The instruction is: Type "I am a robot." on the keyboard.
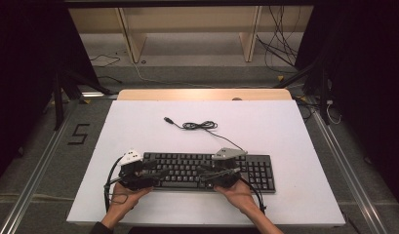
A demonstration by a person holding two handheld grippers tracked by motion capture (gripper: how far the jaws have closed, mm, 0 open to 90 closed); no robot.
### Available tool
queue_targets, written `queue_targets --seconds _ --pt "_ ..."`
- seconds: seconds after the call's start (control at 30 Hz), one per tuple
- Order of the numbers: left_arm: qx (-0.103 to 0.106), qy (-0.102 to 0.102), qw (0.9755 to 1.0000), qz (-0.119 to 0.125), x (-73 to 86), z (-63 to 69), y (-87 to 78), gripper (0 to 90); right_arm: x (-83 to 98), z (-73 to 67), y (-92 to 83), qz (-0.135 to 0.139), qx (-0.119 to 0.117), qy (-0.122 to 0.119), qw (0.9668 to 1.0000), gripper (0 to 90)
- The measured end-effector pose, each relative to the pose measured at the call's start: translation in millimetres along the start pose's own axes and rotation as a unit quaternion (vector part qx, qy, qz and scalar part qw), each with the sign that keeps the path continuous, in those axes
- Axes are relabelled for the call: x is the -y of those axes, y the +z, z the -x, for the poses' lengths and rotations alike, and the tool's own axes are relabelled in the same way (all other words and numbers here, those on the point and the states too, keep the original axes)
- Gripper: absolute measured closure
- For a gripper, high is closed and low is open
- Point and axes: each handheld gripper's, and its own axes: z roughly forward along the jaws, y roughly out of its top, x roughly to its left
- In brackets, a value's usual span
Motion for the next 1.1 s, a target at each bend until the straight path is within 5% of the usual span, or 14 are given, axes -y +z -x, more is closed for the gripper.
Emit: queue_targets --seconds 0.27,1.1 --pt "0.004 0.001 0.9999 0.012 3.8 0.9 -5.9 32.4 -4.9 6.5 10.6 -0.015 0.014 0.012 0.9997 90.0" --pt "0.008 0.014 0.9995 0.027 11.9 5.3 -14.8 29.3 -6.2 12.7 35.1 -0.054 0.04 0.015 0.9976 90.0"
